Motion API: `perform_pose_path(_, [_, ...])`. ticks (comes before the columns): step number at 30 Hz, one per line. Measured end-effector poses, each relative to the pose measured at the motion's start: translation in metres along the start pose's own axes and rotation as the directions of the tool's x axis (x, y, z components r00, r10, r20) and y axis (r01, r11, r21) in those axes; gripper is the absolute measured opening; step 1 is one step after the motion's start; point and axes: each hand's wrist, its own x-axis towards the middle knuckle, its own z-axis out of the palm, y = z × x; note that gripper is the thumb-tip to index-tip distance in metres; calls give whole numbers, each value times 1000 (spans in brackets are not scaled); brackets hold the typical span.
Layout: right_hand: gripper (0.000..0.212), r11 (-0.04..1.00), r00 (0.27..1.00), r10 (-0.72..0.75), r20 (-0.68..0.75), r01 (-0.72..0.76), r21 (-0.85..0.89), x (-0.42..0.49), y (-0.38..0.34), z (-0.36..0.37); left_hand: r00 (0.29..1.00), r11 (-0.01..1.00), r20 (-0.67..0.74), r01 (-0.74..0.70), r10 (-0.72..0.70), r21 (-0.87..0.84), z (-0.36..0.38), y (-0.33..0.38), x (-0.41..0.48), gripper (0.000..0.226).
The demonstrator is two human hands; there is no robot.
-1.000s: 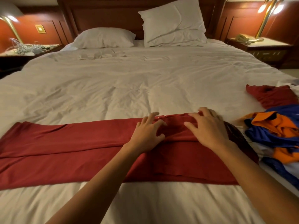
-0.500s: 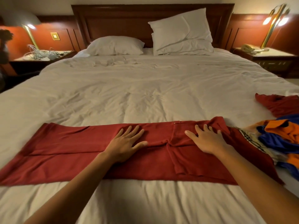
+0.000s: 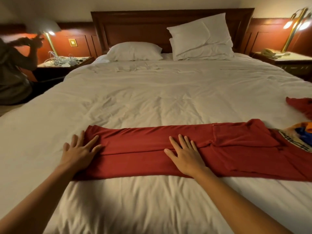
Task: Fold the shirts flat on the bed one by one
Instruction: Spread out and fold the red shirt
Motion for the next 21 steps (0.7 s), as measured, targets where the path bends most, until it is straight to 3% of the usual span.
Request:
perform_pose_path(2, [74,1000,1000,9,3,-9,-5,1,1,2,994,996,-96,53,-60,-71,-2,-9,-2,66])
perform_pose_path(4, [74,1000,1000,22,-3,-22,-12,1,0,3,986,967,-136,62,-97,-245,-6,-12,-2,68])
perform_pose_path(6, [74,999,999,49,-14,-49,-12,1,-2,4,990,908,-95,57,-105,-415,-14,-13,1,68])
perform_pose_path(10, [73,995,996,94,-10,-94,-13,2,-5,4,999,856,-31,21,-43,-517,-27,-13,3,53])
perform_pose_path(13, [73,995,994,102,34,-102,7,2,-6,2,999,762,5,31,-36,-647,-28,-15,6,41])
perform_pose_path(18, [72,998,998,51,29,-52,39,-3,1,2,991,863,-125,-15,-56,-505,-29,-6,-2,27])
perform_pose_path(21, [71,997,999,34,-10,-33,67,-6,2,3,988,865,-149,-34,-47,-501,-29,1,-3,24])
